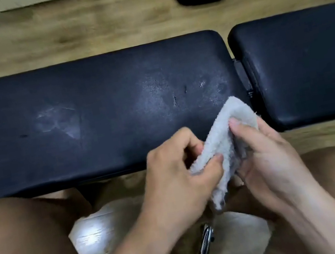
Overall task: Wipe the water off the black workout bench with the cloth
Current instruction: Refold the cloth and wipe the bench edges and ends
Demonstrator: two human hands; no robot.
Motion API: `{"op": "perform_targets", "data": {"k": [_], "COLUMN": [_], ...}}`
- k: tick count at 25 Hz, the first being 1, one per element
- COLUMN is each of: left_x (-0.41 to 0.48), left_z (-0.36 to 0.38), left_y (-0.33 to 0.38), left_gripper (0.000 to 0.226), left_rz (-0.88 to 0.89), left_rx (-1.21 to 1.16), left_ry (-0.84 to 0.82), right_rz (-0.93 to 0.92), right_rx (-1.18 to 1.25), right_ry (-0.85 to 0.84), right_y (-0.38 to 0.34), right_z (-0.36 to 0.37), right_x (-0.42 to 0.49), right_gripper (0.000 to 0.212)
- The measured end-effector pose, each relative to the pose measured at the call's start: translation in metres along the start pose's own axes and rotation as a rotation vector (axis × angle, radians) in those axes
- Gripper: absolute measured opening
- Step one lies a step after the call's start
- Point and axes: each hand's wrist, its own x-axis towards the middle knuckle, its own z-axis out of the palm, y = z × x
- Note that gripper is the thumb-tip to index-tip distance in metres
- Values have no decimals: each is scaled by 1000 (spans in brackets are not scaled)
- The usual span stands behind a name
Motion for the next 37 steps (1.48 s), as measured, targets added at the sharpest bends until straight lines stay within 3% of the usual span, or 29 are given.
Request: {"op": "perform_targets", "data": {"k": [2,5,7,9,12,15,19,21,26,29,31,34,37], "left_x": [10,17,19,30,49,61,62,62,62,57,56,57,59], "left_z": [25,30,24,17,17,21,27,28,33,37,37,32,28], "left_y": [3,1,-7,-20,-38,-52,-59,-60,-64,-71,-73,-69,-67], "left_gripper": [28,14,27,42,44,43,46,47,53,52,56,58,56], "left_rz": [33,177,353,419,451,506,512,508,525,541,539,526,522], "left_rx": [-2,23,366,719,1022,1086,1114,1095,1081,1096,1099,1070,1020], "left_ry": [55,-84,-119,-154,-223,-206,-188,-191,-210,-176,-178,-207,-221], "right_rz": [-57,-315,-522,-708,-813,-759,-709,-770,-781,-836,-847,-818,-812], "right_rx": [-122,-452,-815,-1134,-1535,-1814,-1871,-1810,-1755,-1774,-1782,-1840,-1819], "right_ry": [49,186,210,220,109,-42,84,87,-172,-286,-140,58,34], "right_y": [2,-15,-41,-72,-82,-76,-115,-127,-92,-84,-97,-125,-114], "right_z": [3,-12,-33,-49,-57,-58,-33,-23,-71,-76,-47,-11,-28], "right_x": [8,29,57,91,130,154,236,259,174,164,207,273,241], "right_gripper": [6,4,6,15,6,29,29,22,6,7,5,30,30]}}
